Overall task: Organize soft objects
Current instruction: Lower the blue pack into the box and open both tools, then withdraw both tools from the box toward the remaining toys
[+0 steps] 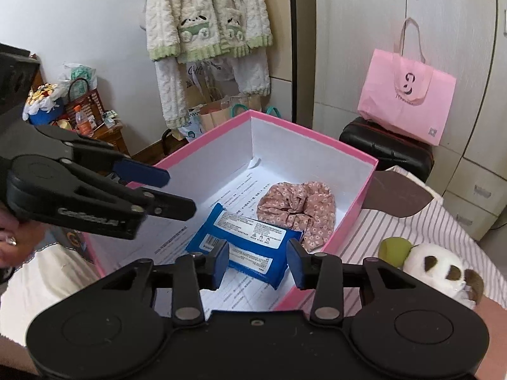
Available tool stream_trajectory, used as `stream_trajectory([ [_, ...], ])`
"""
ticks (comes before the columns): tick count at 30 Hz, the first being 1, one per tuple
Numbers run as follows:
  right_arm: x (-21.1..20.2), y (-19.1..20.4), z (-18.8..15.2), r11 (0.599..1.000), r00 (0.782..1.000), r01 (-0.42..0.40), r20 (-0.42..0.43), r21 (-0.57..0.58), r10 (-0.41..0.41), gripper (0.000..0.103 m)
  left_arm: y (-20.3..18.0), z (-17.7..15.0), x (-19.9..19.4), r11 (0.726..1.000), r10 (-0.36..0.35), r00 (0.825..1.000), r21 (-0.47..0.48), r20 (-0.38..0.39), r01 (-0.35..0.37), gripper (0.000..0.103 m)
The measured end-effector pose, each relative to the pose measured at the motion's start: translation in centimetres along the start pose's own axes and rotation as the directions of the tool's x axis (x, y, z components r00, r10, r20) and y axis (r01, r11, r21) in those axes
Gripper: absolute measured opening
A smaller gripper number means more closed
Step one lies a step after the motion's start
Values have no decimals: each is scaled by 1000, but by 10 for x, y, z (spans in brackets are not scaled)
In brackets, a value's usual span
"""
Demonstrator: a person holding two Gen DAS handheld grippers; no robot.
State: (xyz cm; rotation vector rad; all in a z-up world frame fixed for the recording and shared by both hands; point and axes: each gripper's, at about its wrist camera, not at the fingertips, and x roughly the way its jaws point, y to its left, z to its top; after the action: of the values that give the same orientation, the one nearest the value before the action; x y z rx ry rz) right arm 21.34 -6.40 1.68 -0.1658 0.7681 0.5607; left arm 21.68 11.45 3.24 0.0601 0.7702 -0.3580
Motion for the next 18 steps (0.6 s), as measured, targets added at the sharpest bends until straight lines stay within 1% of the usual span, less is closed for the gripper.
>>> stream_trajectory([
  [4,-23,5,-4,1000,1000,0,16,-9,0,47,-8,-6,-23,999,-47,999,14,16,47,57],
  [6,-35,8,-7,1000,1000,4,25,-14,-4,48,-14,-10,-33,998,-57,998,26,24,57,57],
  [9,-56,10,-14,1000,999,-11,42,-9,11,50,-23,-16,-48,996,-75,996,54,37,73,58],
  [12,-78,7,-22,999,997,-36,62,2,36,54,-32,-22,-63,992,-102,994,76,43,98,60],
  [18,-108,5,-46,999,998,-37,57,18,36,55,-56,-34,-88,982,-132,990,141,50,124,62],
])
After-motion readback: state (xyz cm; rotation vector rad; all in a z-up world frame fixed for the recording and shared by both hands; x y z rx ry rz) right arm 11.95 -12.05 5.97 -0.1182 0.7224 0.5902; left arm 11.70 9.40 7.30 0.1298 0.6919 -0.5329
